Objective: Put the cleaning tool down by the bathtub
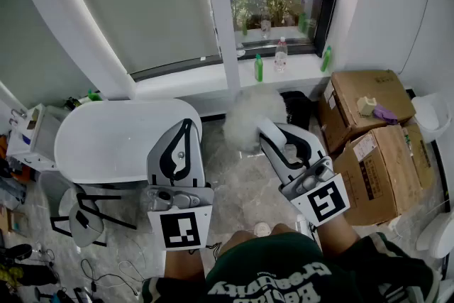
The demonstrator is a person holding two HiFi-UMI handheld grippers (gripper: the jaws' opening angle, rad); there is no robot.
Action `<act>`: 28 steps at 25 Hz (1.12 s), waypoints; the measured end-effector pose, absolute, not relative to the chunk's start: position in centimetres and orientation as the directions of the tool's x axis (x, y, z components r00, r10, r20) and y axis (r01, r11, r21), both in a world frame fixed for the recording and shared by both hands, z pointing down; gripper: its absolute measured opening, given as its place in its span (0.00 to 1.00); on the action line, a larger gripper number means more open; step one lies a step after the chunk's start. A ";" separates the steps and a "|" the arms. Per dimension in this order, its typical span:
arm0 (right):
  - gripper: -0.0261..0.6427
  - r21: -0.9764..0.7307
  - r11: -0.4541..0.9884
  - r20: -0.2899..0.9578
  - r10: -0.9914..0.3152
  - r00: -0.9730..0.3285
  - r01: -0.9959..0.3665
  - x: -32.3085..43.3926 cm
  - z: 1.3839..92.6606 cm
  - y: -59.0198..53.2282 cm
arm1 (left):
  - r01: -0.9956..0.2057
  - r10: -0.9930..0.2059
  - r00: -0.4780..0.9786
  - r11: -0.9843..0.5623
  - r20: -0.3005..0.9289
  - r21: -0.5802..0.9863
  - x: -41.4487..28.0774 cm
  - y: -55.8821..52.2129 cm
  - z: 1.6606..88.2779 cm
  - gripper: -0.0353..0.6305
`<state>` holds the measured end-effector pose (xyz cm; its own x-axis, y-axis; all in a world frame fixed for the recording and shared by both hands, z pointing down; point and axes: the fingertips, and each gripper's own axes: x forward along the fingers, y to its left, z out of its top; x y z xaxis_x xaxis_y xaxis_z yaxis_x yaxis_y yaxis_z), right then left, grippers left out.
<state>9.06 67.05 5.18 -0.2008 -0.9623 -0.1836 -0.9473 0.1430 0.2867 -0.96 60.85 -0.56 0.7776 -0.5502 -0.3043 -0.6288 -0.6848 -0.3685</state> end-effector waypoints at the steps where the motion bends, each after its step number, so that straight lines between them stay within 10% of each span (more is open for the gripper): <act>1: 0.18 0.286 0.144 -0.182 -0.963 -0.201 -0.947 9.1 5.3 67.1 | -0.626 -0.547 0.779 -0.686 -0.305 -0.370 -0.8 61.0 -0.5 0.06; 28: 0.18 0.236 0.207 -0.160 -0.955 -0.249 -0.949 11.3 6.1 67.6 | -0.633 -0.549 0.774 -0.675 -0.316 -0.378 1.6 62.0 -0.8 0.06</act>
<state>11.35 67.58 6.13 -0.2486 -0.9552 -0.1604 -0.9494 0.2075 0.2358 1.62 62.02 -0.83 0.7741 -0.5487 -0.3158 -0.6331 -0.6753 -0.3784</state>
